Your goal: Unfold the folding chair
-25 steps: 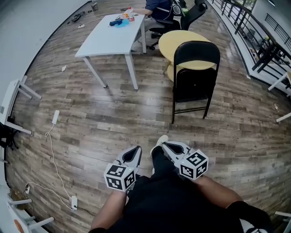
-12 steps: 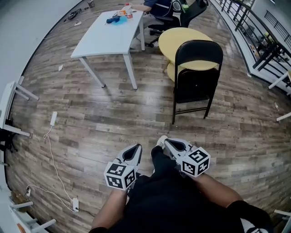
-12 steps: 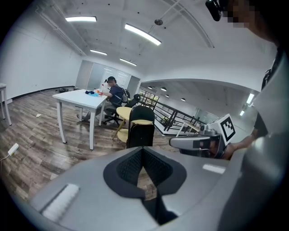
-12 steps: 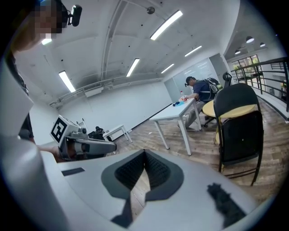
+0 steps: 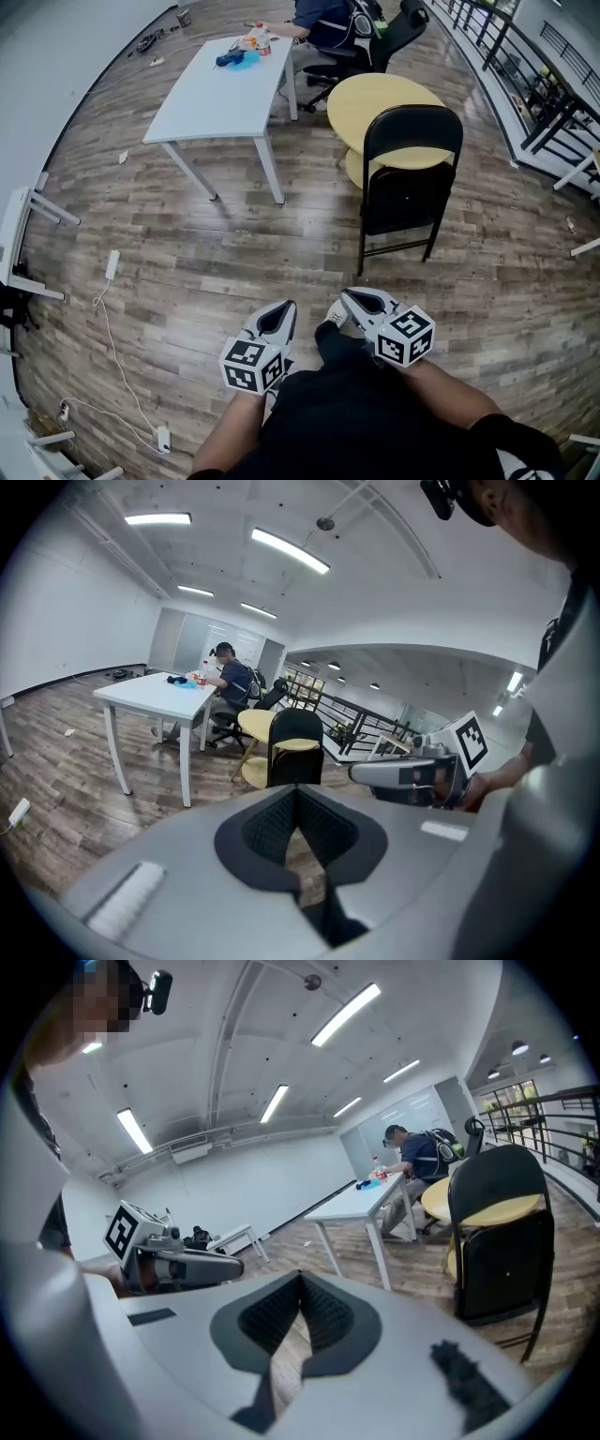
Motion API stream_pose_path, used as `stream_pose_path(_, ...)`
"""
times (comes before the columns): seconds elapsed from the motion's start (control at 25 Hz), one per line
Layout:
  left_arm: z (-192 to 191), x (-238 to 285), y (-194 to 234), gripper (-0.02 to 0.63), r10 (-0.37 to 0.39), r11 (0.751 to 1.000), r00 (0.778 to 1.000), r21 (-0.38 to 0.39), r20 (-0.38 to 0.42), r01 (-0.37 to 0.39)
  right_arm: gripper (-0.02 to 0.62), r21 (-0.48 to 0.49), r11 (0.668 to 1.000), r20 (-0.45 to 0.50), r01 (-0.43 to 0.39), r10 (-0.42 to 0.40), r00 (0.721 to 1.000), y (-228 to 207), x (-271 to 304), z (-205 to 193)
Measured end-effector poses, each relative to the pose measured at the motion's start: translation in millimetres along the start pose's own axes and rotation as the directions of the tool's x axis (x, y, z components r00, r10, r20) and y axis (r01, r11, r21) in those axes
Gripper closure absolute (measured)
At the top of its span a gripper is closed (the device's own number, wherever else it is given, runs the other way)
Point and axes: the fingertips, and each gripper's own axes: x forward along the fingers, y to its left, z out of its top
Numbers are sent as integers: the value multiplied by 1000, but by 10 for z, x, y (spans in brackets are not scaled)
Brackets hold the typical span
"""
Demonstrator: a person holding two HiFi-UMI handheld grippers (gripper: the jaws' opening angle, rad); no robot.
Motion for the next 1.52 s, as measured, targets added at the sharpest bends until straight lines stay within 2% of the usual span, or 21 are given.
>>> stream_pose_path(0.2,264,271,131,598,-33,999,999,37,-6,33,600,0,1000,-1,13,-13,1000,-296,225,255)
stream_pose_path(0.44,502,623,318,598,-49,998,998,34,-34,50,600,17,999,-2,37,-37,999,-684,465,477)
stream_pose_path(0.56,660,767,399,598,-54,997,997,53,-51,57,600,53,996,21,65,-66,998,-965,557,630)
stream_pose_path(0.8,1012,1039,571,598,-44,995,997,89,-63,50,600,59,994,86,92,-97,992,-1384,693,1028)
stream_pose_path(1.16,1414,1480,577,598,-79,980,994,180,-69,91,600,105,976,193,192,-209,959,-2027,510,1323)
stream_pose_path(1.36,1522,1711,464,598,-124,980,990,149,-68,132,600,121,963,222,241,-263,939,-2106,213,1326)
stream_pose_path(1.52,1546,1924,276,598,-168,967,982,179,-91,182,600,147,942,238,303,-331,913,-2229,-101,1228)
